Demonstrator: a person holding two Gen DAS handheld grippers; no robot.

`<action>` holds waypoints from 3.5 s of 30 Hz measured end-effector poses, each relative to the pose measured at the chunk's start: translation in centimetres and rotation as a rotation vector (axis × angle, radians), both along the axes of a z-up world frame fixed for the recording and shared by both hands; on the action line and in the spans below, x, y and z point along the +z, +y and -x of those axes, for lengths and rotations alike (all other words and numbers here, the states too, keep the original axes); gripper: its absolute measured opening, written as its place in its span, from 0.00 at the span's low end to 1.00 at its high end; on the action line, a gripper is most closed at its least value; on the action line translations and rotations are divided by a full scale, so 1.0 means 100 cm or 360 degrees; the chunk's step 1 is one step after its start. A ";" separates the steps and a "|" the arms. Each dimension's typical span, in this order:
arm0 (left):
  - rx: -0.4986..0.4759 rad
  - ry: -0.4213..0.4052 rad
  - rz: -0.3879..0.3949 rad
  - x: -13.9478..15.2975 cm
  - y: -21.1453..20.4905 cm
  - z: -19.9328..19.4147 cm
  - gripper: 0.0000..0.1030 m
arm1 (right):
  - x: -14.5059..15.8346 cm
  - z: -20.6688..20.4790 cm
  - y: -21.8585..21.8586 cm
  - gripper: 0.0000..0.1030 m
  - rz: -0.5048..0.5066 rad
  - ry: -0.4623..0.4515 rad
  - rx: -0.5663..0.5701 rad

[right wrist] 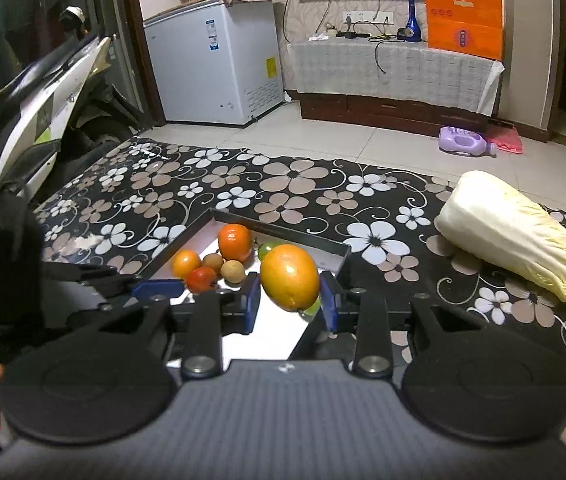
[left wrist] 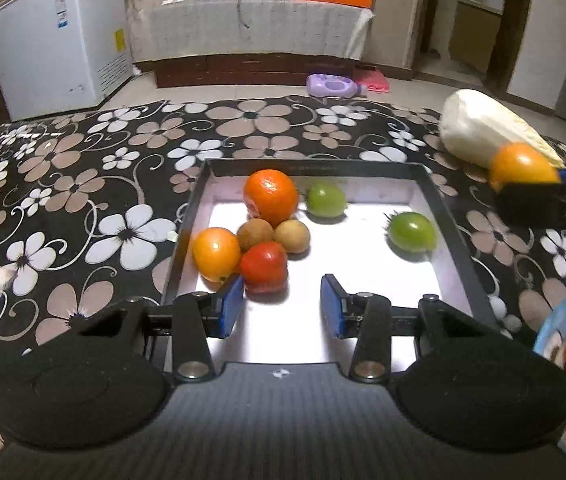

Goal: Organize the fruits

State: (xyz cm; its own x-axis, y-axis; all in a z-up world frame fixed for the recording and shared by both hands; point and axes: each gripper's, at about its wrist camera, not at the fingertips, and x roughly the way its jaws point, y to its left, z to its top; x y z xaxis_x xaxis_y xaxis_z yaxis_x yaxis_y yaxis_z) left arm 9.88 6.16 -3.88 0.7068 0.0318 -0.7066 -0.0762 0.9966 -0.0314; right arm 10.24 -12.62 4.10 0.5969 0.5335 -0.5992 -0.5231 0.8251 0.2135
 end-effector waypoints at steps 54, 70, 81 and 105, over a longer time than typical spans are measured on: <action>-0.0115 -0.0180 -0.0033 0.051 -0.058 0.128 0.33 | 0.012 0.086 -0.030 0.34 -0.0059 -0.0030 -0.0109; -0.0247 -0.0184 0.0009 0.048 -0.100 0.148 0.33 | 0.001 0.119 -0.069 0.34 0.0009 0.0014 -0.0252; -0.0384 -0.0165 0.0012 0.039 -0.126 0.147 0.33 | -0.010 0.110 -0.088 0.34 0.0031 0.0055 -0.0332; -0.0571 -0.0164 0.0023 0.032 -0.155 0.153 0.33 | -0.016 0.106 -0.088 0.34 0.0059 0.0073 -0.0320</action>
